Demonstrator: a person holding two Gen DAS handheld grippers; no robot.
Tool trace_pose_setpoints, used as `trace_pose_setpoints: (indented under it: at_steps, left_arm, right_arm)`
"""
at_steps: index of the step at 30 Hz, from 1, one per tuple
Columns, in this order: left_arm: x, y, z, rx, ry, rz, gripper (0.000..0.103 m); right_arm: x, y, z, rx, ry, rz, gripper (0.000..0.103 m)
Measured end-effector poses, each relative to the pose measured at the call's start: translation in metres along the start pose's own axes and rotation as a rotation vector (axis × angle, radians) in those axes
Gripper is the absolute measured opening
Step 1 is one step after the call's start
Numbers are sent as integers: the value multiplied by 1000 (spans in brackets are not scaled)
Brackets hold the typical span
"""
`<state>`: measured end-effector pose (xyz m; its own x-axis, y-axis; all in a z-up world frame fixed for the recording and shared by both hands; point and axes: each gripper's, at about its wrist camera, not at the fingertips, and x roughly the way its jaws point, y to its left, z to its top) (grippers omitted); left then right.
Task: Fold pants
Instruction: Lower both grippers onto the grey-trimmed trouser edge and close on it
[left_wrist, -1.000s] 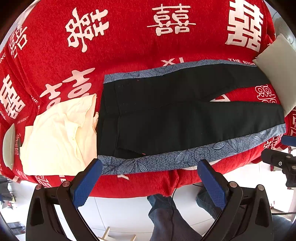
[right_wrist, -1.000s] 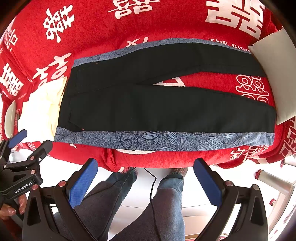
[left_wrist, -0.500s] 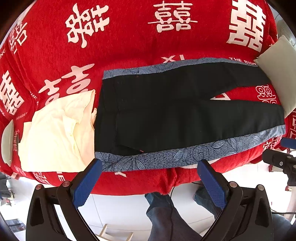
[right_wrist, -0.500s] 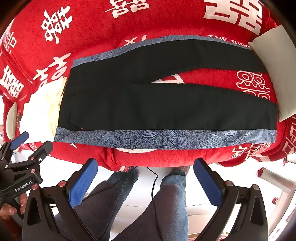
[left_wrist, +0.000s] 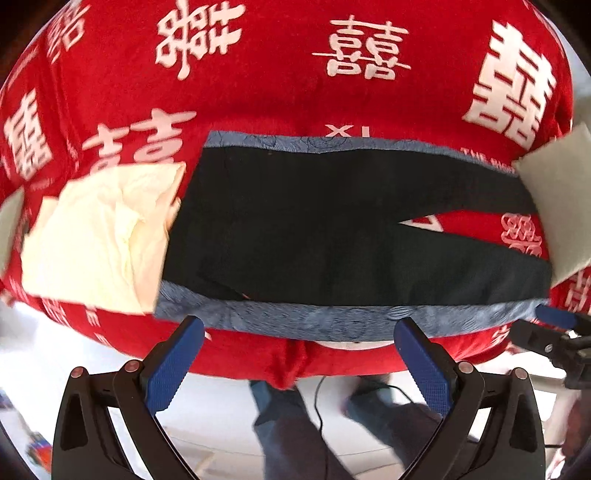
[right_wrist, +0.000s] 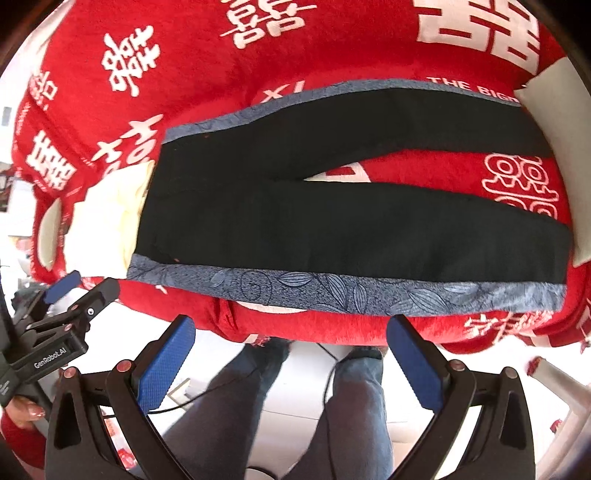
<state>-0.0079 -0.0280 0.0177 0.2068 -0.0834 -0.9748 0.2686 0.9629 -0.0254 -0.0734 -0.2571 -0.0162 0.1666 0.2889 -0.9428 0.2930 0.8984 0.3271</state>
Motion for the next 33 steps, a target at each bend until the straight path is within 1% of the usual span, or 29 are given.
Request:
trace_pose_setpoints:
  at_steps: [2,4,7,8,12,15,16,19,21,23,25,27,30,33]
  left_arm:
    - [3,2,-7,-50,13,-29,103]
    - [7,6,-13,-87,32,-52,103]
    - [16,17,-20,-112,46,-74,103]
    - [22,24,-21,-116,46,-84,103]
    - [56,48,-24,-146,79,-132,103]
    - [84,70,-27,-185,83,-174,103]
    - [93,76,-29,-200,90,-183,103]
    - [119,91,-33,-240,109,-216,103]
    - [129,98,-37,-252,103,-228,103]
    - [133,105,-43,-264,86,-252,103]
    - [139,114,-49,-285,81,-292,103]
    - [147,123,-55,-320,86,-340,103]
    - [157,131,-58,-356,98,-372,103]
    - [166,134,-60,-381,111,-398,103]
  right_arm:
    - [3,-5,0,-11,7,30,103]
    - [8,-10,-1,5,18,65,103]
    - [24,-19,-5,86,44,162,103]
    - [34,-21,-7,118,51,199,103]
    - [64,-15,-15,166,49,265,103]
    - [94,-10,-21,224,38,341,103]
    - [107,-7,-23,249,29,380,103]
    - [138,-5,-26,319,19,454,103]
    - [155,-4,-29,359,29,482,103]
    - [175,0,-37,389,50,520,100]
    - [195,5,-45,396,73,555,96]
    - [210,9,-49,401,87,584,89]
    - [233,14,-53,410,83,619,89]
    - [250,13,-49,456,49,666,89]
